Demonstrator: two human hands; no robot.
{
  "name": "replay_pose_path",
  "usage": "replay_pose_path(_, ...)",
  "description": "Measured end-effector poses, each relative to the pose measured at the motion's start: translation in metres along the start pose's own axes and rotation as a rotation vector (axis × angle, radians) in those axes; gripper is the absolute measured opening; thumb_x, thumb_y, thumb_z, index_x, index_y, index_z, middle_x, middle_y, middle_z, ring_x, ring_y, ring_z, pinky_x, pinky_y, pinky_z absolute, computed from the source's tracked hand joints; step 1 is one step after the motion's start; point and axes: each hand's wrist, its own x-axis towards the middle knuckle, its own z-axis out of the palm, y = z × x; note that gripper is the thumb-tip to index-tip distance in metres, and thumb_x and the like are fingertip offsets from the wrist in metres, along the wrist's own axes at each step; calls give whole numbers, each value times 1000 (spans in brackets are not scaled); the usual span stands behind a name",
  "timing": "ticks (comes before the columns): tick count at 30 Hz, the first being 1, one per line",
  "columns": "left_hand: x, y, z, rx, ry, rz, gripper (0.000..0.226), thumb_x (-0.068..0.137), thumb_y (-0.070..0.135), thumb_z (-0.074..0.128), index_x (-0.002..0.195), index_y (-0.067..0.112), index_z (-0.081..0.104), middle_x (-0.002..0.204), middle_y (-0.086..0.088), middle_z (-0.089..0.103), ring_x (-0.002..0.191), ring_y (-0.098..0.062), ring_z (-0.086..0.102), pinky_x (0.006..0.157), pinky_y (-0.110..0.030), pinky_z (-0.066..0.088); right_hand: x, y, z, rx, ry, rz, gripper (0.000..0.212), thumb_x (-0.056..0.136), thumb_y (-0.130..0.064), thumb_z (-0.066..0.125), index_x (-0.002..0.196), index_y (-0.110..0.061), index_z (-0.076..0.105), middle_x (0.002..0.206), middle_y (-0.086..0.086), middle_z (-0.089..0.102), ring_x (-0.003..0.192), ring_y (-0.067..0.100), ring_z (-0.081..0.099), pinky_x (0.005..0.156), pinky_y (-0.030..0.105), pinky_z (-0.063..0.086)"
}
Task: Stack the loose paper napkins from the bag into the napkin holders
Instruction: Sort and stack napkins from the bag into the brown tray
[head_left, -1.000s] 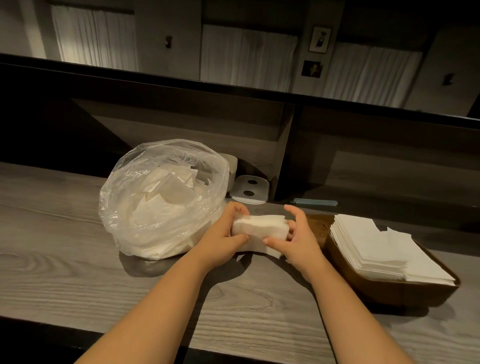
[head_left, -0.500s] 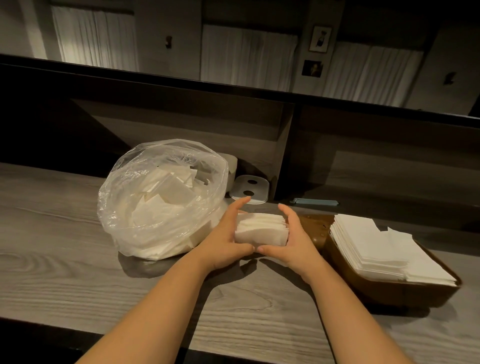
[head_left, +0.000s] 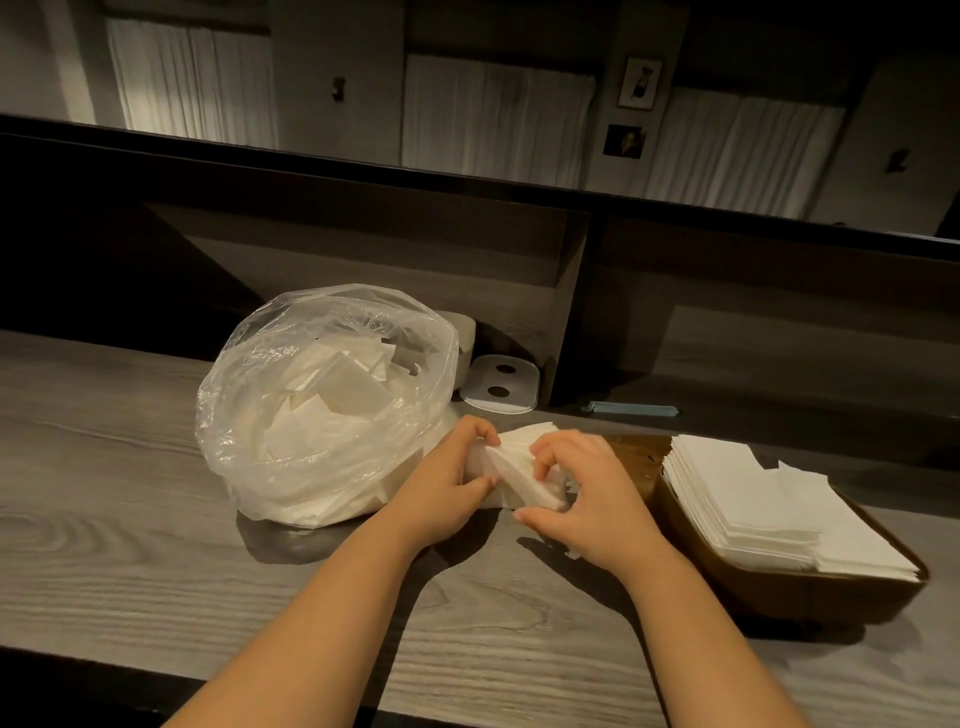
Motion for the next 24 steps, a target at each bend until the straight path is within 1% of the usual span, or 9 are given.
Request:
replay_pose_path(2, 1, -1, 0, 2, -10, -11, 35, 97, 15, 56, 114, 40, 40, 101, 6, 55, 80, -9, 59, 65, -15, 49, -1, -5, -3, -41, -23, 83, 45, 74, -37, 81, 97, -43, 43, 107, -23, 42, 110, 6, 42, 94, 27, 46)
replay_pose_path(6, 0, 0, -1, -5, -19, -26, 40, 97, 14, 55, 119, 41, 36, 95, 5, 56, 73, -9, 58, 59, -13, 48, 1, -8, -6, -172, -25, 99, 42, 83, -32, 73, 115, -40, 46, 113, -18, 42, 108, 3, 40, 101, 29, 37)
replay_pose_path(9, 0, 1, -1, 2, -13, -37, 43, 97, 13, 55, 119, 43, 34, 96, 7, 55, 75, -8, 58, 56, -10, 44, 0, -9, -9, -228, -88, 48, 26, 83, -34, 72, 94, -43, 51, 107, -20, 38, 107, 3, 33, 97, 29, 34)
replay_pose_path(12, 1, 1, 0, 5, -1, -44, 44, 97, 14, 56, 118, 45, 33, 98, 9, 54, 78, -8, 58, 58, -10, 45, -2, -8, -10, -120, -131, 34, 29, 79, -31, 77, 84, -41, 51, 102, -24, 43, 106, 2, 41, 89, 19, 45)
replay_pose_path(15, 1, 0, -1, -10, 5, -38, 45, 96, 12, 56, 117, 45, 33, 98, 4, 56, 76, -12, 59, 59, -13, 49, -2, -7, -9, 5, -174, 113, 37, 80, -28, 78, 103, -38, 51, 103, -27, 46, 98, 2, 52, 70, 13, 53)
replay_pose_path(18, 1, 0, -3, -25, 17, -38, 46, 95, 10, 55, 118, 43, 33, 95, 1, 56, 73, -12, 58, 60, -17, 50, -1, -3, -6, 35, -208, 181, 48, 86, -26, 73, 128, -35, 51, 115, -22, 51, 101, -1, 49, 73, 10, 46)
replay_pose_path(20, 0, 0, -3, -36, 28, -39, 44, 96, 9, 55, 119, 41, 33, 91, 0, 56, 70, -11, 56, 58, -18, 49, 1, 0, -5, 23, -189, 229, 37, 89, -26, 70, 124, -27, 60, 116, -13, 60, 96, 0, 54, 75, 13, 48)
replay_pose_path(23, 0, -1, -3, -55, 47, -44, 43, 96, 10, 54, 121, 38, 34, 90, -3, 56, 66, -13, 56, 57, -23, 51, 2, 4, -4, 80, -98, 308, 17, 84, -27, 75, 96, -22, 65, 107, -9, 60, 93, 5, 56, 70, 17, 51)
replay_pose_path(24, 0, -2, -3, -59, 52, -47, 43, 96, 10, 54, 122, 38, 34, 88, -3, 55, 65, -12, 55, 56, -23, 50, 3, 4, -3, 96, -56, 329, 18, 81, -27, 77, 87, -19, 62, 106, -7, 57, 94, 7, 55, 67, 16, 48)
